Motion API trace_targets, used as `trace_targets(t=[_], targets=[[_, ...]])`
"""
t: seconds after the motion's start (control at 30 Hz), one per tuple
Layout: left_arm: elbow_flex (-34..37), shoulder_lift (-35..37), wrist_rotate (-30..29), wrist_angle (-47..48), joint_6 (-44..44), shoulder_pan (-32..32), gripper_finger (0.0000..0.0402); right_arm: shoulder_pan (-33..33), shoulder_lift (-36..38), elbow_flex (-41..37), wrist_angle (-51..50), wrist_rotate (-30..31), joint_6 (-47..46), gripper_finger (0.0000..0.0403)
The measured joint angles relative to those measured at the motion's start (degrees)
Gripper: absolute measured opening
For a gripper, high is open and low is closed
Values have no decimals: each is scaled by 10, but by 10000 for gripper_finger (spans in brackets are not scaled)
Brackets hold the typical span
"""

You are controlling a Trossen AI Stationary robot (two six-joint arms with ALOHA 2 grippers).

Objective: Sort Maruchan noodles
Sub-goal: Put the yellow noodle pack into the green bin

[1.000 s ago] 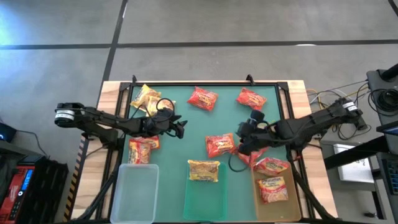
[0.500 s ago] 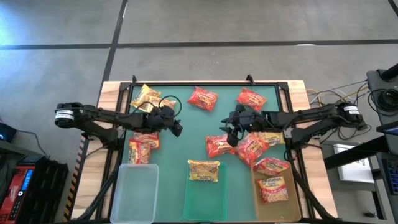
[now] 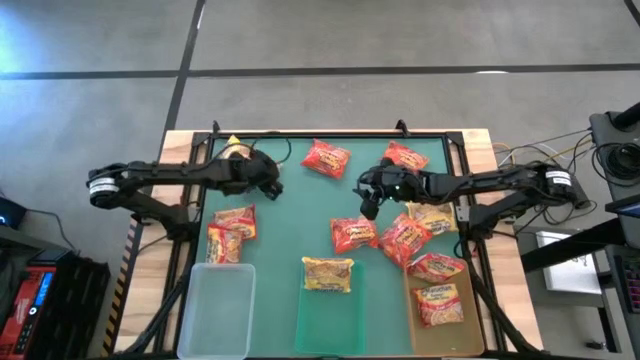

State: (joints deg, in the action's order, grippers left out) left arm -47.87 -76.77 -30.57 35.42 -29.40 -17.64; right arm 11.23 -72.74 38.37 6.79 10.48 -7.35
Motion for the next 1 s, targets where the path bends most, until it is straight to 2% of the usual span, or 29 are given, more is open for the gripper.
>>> trace_targets(t=[0.23,0.5,0.7,1.0], targets=[[-2,0,0,61,-37,-54,208,12,-67,6,43,0,0,145],[-1,-4,-15,51,-135,-76,208,12,-114,7,122,-1,19,142],[-1,-44,-15,28,-148,-76,208,12,-112,7,162,-1,29,144],[-10,-132,-15,-2,-163,-76,208,12,-102,7,162,-2,36,137]])
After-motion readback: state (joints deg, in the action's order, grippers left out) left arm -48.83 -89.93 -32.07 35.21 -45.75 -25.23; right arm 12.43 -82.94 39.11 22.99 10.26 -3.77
